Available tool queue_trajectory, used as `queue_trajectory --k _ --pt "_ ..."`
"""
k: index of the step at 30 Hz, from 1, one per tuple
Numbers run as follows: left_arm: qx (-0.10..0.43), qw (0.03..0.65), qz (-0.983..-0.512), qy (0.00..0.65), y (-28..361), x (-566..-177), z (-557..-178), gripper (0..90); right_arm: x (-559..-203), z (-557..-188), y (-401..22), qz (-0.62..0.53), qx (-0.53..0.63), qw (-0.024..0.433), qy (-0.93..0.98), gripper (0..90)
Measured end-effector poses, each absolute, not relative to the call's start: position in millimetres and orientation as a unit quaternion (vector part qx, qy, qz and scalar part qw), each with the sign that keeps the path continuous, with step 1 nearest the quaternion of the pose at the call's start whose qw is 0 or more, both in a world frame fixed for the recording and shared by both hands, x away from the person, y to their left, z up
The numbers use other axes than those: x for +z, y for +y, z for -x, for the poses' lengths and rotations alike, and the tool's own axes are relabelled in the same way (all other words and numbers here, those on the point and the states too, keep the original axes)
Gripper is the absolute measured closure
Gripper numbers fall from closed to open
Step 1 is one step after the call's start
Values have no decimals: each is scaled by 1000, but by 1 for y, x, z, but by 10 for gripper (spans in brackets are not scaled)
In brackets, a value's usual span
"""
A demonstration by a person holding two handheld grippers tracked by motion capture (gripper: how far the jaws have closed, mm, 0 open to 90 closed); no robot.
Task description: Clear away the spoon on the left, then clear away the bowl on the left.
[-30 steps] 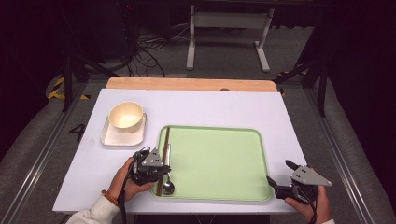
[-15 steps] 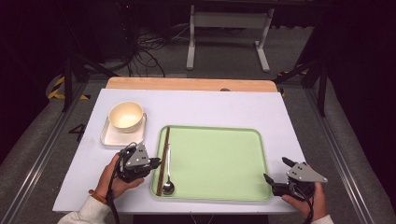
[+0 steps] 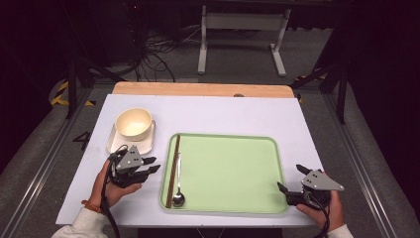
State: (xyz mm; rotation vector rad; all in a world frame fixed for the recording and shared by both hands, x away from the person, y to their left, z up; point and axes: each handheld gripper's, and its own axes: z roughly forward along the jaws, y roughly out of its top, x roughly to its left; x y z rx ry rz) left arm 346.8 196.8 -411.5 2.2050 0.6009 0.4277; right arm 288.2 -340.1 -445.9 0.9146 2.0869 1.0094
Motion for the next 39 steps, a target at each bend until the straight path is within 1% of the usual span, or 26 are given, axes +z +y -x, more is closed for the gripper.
queue_trajectory --k 2,6,8,10,15,18,22,28,30,31,32,33,34,35,37,39 --pt "170 400 -867 243 200 -411 -347 602 -446 -288 -340 -347 384 318 794 129" --pt "194 405 -854 263 211 -407 -347 468 -445 -288 -340 -351 385 324 790 134" --pt "197 410 -849 270 216 -404 -348 414 -444 -288 -340 -354 387 326 787 134" --pt "204 413 -842 281 220 -402 -350 340 -445 -287 -341 -356 386 323 787 134" --pt "222 404 -837 295 228 -398 -357 282 -445 -287 -341 -357 386 322 787 134" --pt "223 404 -834 303 231 -396 -363 274 -446 -287 -341 -357 385 322 788 134" --pt "229 384 -841 303 233 -391 -372 260 -446 -286 -340 -355 387 320 789 134" --pt "221 374 -845 311 238 -385 -391 241 -446 -283 -342 -357 386 322 787 134" --pt "209 370 -851 310 238 -384 -398 241 -446 -283 -341 -357 384 321 789 134" --pt "211 362 -854 309 238 -385 -401 243 -446 -283 -341 -356 383 321 790 134" --pt "207 353 -859 307 237 -386 -404 262 -447 -283 -341 -357 383 321 789 134" --pt "201 345 -864 305 236 -387 -408 301 -447 -282 -341 -358 383 320 789 134" --pt "194 345 -865 308 236 -387 -412 311 -447 -282 -342 -358 383 320 789 134" --pt "187 349 -864 311 236 -388 -415 316 -447 -282 -342 -359 382 320 789 135" --pt "193 334 -867 314 235 -390 -422 317 -447 -281 -343 -360 383 321 788 134" --pt "188 327 -870 316 233 -393 -429 317 -447 -281 -343 -361 383 321 787 134"
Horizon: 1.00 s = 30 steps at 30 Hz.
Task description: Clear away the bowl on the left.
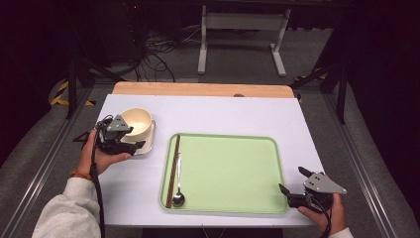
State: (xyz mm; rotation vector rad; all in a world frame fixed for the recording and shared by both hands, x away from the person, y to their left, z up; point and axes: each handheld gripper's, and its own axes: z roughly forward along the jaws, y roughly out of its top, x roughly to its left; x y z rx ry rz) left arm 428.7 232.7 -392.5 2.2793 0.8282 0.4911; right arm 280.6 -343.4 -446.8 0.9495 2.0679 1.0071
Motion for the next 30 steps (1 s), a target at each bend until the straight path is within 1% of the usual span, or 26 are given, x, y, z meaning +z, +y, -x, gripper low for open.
queue_trajectory --k 2,11,15,17,21,24,27,28,30 --pt "191 314 -872 324 231 -395 -434 323 -447 -280 -344 -363 384 321 786 134" --pt "170 279 -882 339 226 -411 -454 335 -448 -281 -345 -365 382 317 788 135" --pt "172 257 -887 344 224 -415 -458 390 -448 -281 -345 -363 383 316 789 135" --pt "178 246 -889 342 223 -417 -459 483 -449 -281 -344 -363 382 314 790 134" --pt "193 237 -893 331 220 -419 -461 604 -449 -282 -345 -364 380 312 791 134" --pt "204 217 -899 320 217 -420 -463 686 -449 -281 -344 -361 380 312 792 137" --pt "210 210 -904 308 215 -421 -463 713 -448 -280 -344 -359 381 313 792 136" --pt "211 210 -906 302 214 -421 -463 736 -448 -280 -345 -359 381 314 792 136" --pt "208 216 -906 299 213 -422 -465 812 -448 -281 -346 -361 382 314 791 137"
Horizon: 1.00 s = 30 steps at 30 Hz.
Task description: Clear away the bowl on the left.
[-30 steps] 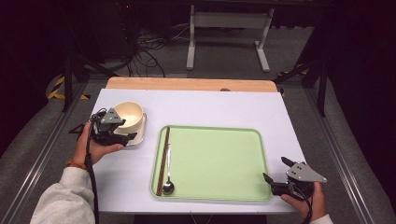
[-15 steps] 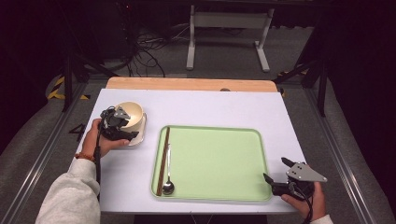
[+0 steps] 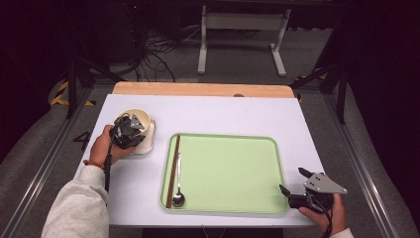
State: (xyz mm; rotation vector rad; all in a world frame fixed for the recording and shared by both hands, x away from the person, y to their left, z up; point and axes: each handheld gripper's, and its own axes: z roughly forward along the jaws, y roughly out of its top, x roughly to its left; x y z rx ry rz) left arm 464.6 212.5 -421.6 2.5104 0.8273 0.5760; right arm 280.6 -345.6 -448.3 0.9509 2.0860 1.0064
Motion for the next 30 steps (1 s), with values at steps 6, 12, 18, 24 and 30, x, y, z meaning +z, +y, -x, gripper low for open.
queue_trajectory --k 6,12,18,24,30 --pt "210 213 -906 301 215 -421 -464 829 -449 -280 -345 -354 384 303 797 136" --pt "224 211 -901 304 216 -418 -463 821 -450 -281 -345 -356 384 303 796 137" --pt "233 213 -897 309 222 -411 -458 819 -449 -281 -347 -363 385 307 791 137" --pt "246 222 -894 301 222 -398 -449 819 -448 -281 -345 -361 384 310 792 138" --pt "264 234 -896 271 209 -377 -435 819 -448 -281 -345 -363 383 311 791 138"
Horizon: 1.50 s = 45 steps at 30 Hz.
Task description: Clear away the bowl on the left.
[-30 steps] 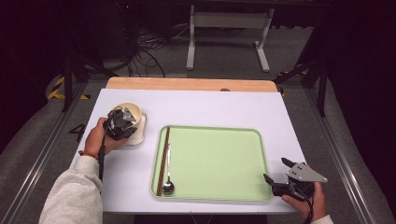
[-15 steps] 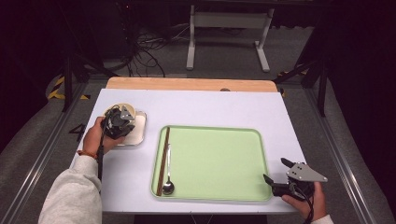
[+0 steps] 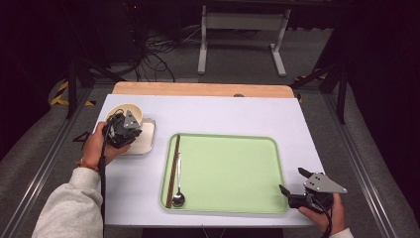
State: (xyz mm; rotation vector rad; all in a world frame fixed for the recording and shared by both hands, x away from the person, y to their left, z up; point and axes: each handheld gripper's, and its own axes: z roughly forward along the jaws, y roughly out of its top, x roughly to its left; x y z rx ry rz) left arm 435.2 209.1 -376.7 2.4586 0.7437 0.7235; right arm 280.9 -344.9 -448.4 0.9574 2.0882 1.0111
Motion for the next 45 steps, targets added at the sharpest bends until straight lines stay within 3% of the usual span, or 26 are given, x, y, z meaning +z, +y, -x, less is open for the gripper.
queue_trajectory --k 22,45 --pt "247 272 -914 171 147 -352 -411 818 -449 -281 -346 -367 384 307 789 138" --pt "209 281 -933 88 71 -377 -398 815 -449 -281 -347 -367 384 308 789 138"
